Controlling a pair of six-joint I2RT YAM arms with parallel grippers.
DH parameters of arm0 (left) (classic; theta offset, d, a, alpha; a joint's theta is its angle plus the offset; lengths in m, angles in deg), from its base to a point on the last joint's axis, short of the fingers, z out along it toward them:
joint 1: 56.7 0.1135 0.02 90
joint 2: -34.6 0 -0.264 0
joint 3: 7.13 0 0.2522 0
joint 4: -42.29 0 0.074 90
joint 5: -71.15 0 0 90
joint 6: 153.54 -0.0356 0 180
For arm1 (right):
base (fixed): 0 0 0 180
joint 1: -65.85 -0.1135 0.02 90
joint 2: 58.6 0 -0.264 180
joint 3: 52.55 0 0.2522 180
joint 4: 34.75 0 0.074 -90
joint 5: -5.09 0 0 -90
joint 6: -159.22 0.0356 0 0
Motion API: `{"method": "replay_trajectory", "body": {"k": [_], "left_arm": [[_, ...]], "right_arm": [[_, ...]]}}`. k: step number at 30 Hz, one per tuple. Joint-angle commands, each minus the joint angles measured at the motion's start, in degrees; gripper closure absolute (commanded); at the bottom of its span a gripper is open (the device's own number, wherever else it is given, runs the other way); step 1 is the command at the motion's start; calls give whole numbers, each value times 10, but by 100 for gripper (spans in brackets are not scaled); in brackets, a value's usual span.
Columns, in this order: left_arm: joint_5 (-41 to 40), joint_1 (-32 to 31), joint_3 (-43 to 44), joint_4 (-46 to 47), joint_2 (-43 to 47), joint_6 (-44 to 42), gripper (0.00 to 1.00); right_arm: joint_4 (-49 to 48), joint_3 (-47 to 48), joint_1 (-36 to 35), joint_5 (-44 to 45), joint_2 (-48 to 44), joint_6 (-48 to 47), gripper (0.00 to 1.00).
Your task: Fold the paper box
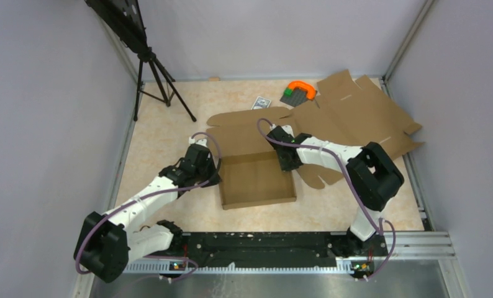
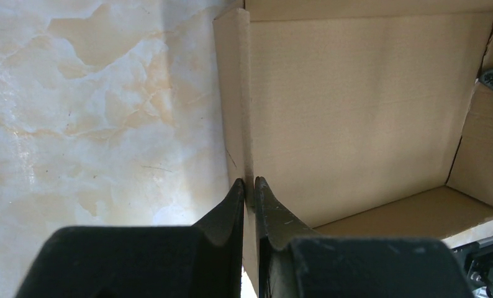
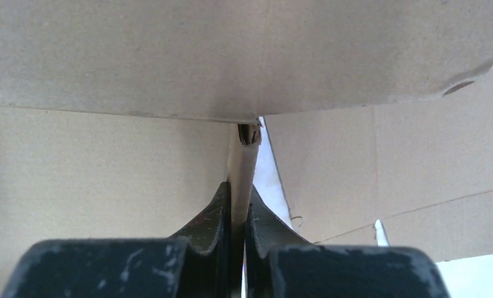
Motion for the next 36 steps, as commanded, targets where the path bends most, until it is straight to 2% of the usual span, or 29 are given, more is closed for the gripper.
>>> {"method": "replay_trajectory", "body": {"k": [1,2,4,7,9,16,17,18,21,24,27,30,32,36], "left_arm": [[-21,2,18,2,0,-5,91],[-22,1,19,2,-1,-5,91],[-22,1,19,2,-2,-6,91],[-23,1,20,2,-4,-5,91],[-26,0,22,2,-7,-6,91],[-39,-2,30,-9,-12,-11,91],[-41,-2,33,-15,-13,-13,90],[-41,-3,37,-22,-16,-16,83],[-51,-6,59,-53,-28,-25,55],[-65,-8,75,-75,-38,-34,41],[-87,-13,100,-89,-63,-43,36],[-116,-27,133,-111,-100,-50,37],[-133,-38,151,-123,-126,-51,38],[-144,-63,160,-129,-161,-41,40]], "right_arm": [[22,8,-2,11,1,-28,100],[19,7,-2,9,-1,-26,99],[12,8,-2,1,-7,-25,87],[4,7,-2,-21,-15,-21,63],[-5,3,-2,-43,-25,-19,51],[11,-18,-3,-66,-71,-10,31],[17,-24,-5,-62,-80,-5,22],[23,-27,-7,-56,-88,0,20],[41,-40,-19,-33,-106,15,19],[43,-55,-26,-23,-114,29,24],[36,-63,-34,-20,-114,46,27],[40,-60,-43,-3,-111,66,30],[48,-56,-48,12,-105,81,39],[64,-54,-60,36,-95,98,41]]}}
